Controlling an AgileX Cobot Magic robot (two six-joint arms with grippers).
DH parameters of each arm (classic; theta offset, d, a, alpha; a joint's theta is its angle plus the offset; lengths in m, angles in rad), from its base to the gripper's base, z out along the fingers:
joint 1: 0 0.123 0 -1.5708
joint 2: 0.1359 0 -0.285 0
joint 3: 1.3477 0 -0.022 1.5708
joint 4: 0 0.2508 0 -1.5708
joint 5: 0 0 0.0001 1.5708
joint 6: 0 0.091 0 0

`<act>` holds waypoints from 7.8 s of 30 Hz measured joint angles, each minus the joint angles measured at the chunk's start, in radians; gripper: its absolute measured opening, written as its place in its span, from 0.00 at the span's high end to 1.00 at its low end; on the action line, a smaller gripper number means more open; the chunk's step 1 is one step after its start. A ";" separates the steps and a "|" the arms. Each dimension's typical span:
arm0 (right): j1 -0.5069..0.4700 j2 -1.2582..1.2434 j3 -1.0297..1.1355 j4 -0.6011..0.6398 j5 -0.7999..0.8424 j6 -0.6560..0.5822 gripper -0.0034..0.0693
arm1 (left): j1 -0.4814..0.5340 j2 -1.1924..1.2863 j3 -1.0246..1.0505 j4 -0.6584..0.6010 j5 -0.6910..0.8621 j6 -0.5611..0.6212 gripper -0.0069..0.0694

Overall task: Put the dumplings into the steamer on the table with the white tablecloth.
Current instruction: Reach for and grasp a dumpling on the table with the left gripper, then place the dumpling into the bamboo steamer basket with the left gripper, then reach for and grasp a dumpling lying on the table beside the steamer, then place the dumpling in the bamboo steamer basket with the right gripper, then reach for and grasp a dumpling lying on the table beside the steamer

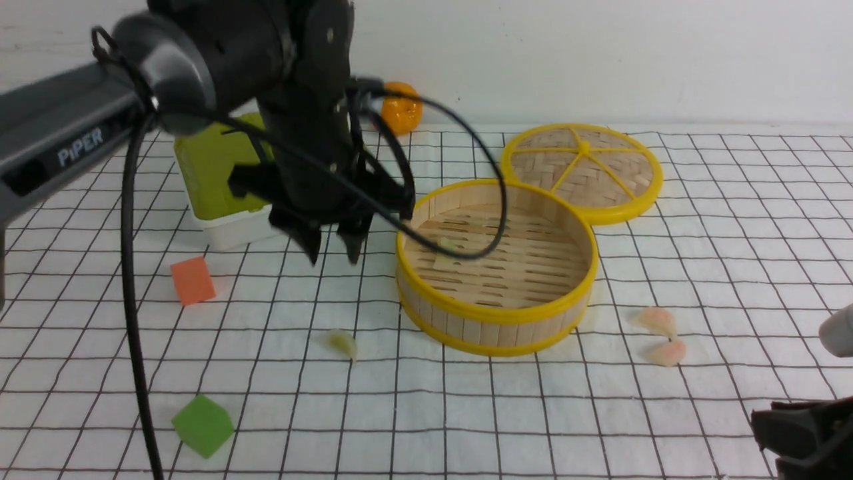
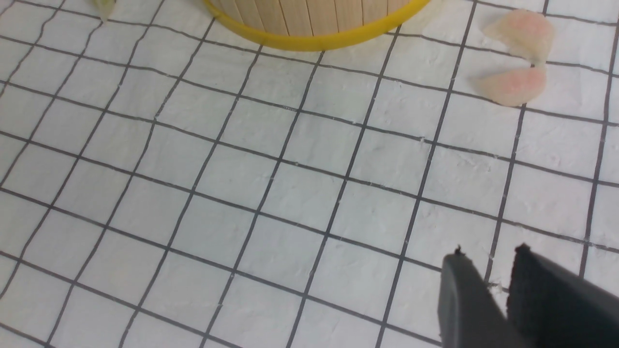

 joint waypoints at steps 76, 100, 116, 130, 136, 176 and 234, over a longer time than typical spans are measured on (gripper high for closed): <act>0.000 0.000 0.000 0.019 -0.002 -0.001 0.70 | -0.026 0.336 -0.104 -0.679 -0.749 0.742 0.73; 0.000 0.000 0.000 0.015 0.017 -0.001 0.69 | -0.030 0.128 -0.104 -0.600 -0.678 0.641 0.40; 0.000 0.310 -0.316 -0.057 0.075 0.049 0.40 | -0.030 -0.576 0.063 -0.006 -0.020 0.325 0.93; -0.065 1.015 -0.760 -0.387 0.086 0.184 0.34 | -0.030 -1.051 0.815 0.071 -0.104 0.306 0.93; -0.068 1.137 -0.890 -0.370 0.166 0.102 0.33 | -0.030 -1.203 1.020 0.093 -0.186 0.306 0.93; 0.073 1.120 -1.077 0.091 0.100 -0.034 0.74 | -0.030 -1.432 1.334 0.097 -0.660 0.305 0.93; -0.060 0.907 -0.595 -0.155 0.123 -0.305 0.34 | -0.030 -1.433 1.334 -0.040 -0.715 0.305 0.93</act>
